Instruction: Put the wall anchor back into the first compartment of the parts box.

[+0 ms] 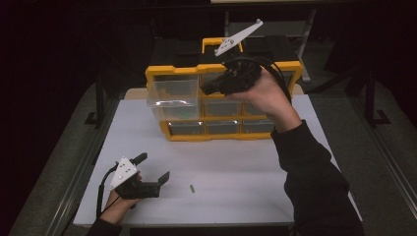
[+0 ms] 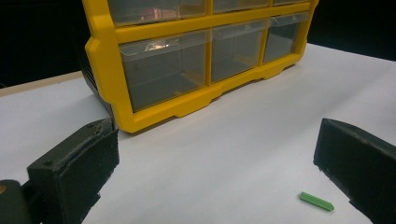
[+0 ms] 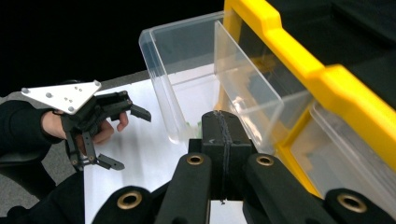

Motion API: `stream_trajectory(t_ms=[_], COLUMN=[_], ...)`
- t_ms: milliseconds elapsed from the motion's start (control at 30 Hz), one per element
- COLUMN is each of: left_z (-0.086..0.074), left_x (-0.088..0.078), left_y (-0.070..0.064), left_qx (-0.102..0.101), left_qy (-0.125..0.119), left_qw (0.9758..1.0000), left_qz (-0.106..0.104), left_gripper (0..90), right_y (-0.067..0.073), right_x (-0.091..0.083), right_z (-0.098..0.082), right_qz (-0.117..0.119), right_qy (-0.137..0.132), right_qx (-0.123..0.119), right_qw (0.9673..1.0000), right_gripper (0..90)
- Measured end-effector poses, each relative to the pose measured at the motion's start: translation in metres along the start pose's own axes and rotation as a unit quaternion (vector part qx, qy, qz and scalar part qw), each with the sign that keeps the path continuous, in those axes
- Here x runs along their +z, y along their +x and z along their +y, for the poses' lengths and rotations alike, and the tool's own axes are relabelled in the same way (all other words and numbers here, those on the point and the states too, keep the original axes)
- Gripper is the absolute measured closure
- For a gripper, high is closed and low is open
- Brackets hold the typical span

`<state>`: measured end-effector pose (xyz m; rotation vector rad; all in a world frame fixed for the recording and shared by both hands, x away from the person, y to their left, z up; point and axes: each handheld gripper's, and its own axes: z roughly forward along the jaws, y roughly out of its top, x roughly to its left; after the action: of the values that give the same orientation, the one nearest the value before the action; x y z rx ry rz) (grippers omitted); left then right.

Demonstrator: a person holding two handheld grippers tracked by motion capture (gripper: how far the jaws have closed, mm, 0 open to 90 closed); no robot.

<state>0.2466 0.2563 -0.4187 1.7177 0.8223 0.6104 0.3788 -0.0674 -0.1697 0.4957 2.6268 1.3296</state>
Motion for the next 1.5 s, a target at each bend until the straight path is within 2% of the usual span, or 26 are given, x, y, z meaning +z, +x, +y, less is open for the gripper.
stream_trajectory(t_ms=[167, 300, 333, 400, 467, 600, 667, 733, 800, 833, 867, 967, 1167, 1300, 1500], left_z=[0.0, 0.0, 0.0, 0.0, 0.0, 0.0, 0.0, 0.0, 0.0, -0.001, -0.001, -0.001, 0.0, -0.001, -0.001], left_x=[0.0, 0.001, 0.0, 0.0, 0.0, 0.001, 0.001, 0.001, 0.001, 0.001, 0.001, 0.001, 0.001, 0.001, 0.001], left_y=[0.001, 0.001, 0.001, 0.0, 0.0, 0.001, 0.001, 0.0, 0.0, 0.0, 0.0, 0.0, 0.0, 0.0, 0.0], left_qx=[0.001, 0.0, -0.001, -0.004, -0.004, -0.004, -0.002, -0.004, -0.007, -0.006, -0.006, -0.007, -0.005, -0.005, -0.006], left_qy=[0.001, -0.001, 0.0, 0.0, 0.0, -0.005, -0.004, -0.001, -0.003, -0.001, -0.001, -0.001, 0.0, 0.0, 0.0], left_qw=[1.0, 1.0, 1.0, 1.0, 1.0, 1.0, 1.0, 1.0, 1.0, 1.0, 1.0, 1.0, 1.0, 1.0, 1.0], left_qz=[0.0, -0.002, -0.002, -0.002, -0.002, -0.001, -0.001, -0.002, -0.002, -0.002, -0.002, -0.002, -0.003, -0.003, -0.003], left_gripper=[0.0, 0.0, 0.0, 0.0, 0.0, 0.0, 0.0, 0.0, 0.0, 0.0, 0.0, 0.0, 0.0, 0.0, 0.0], right_y=[0.0, 0.001, 0.0, 0.002, 0.005, 0.006, 0.006, 0.005, 0.007, 0.007, 0.009, 0.011, 0.016, 0.02, 0.024], right_x=[0.0, 0.003, 0.005, 0.007, 0.01, 0.017, 0.023, 0.027, 0.029, 0.032, 0.033, 0.039, 0.049, 0.059, 0.068], right_z=[-0.013, -0.024, -0.027, -0.031, -0.036, -0.046, -0.055, -0.061, -0.065, -0.069, -0.07, -0.077, -0.088, -0.098, -0.109], right_qz=[-0.01, -0.011, -0.011, -0.01, -0.008, -0.012, -0.013, -0.019, -0.017, -0.02, -0.02, -0.022, -0.024, -0.025, -0.027], right_qy=[0.001, 0.004, 0.002, 0.003, 0.005, 0.009, 0.014, 0.016, 0.018, 0.018, 0.02, 0.023, 0.027, 0.026, 0.023], right_qx=[0.008, 0.018, 0.009, 0.008, 0.021, 0.022, 0.029, 0.024, 0.038, 0.03, 0.041, 0.034, 0.041, 0.044, 0.04], right_qw=[0.9999, 0.9998, 0.9999, 0.9999, 0.9997, 0.9996, 0.9994, 0.9994, 0.999, 0.9992, 0.9988, 0.9989, 0.9985, 0.9984, 0.9986], right_gripper=[87.5, 81.5, 79.7, 76.0, 72.6, 67.0, 60.3, 56.7, 53.2, 50.7, 48.6, 43.6, 37.6, 29.3, 22.9])
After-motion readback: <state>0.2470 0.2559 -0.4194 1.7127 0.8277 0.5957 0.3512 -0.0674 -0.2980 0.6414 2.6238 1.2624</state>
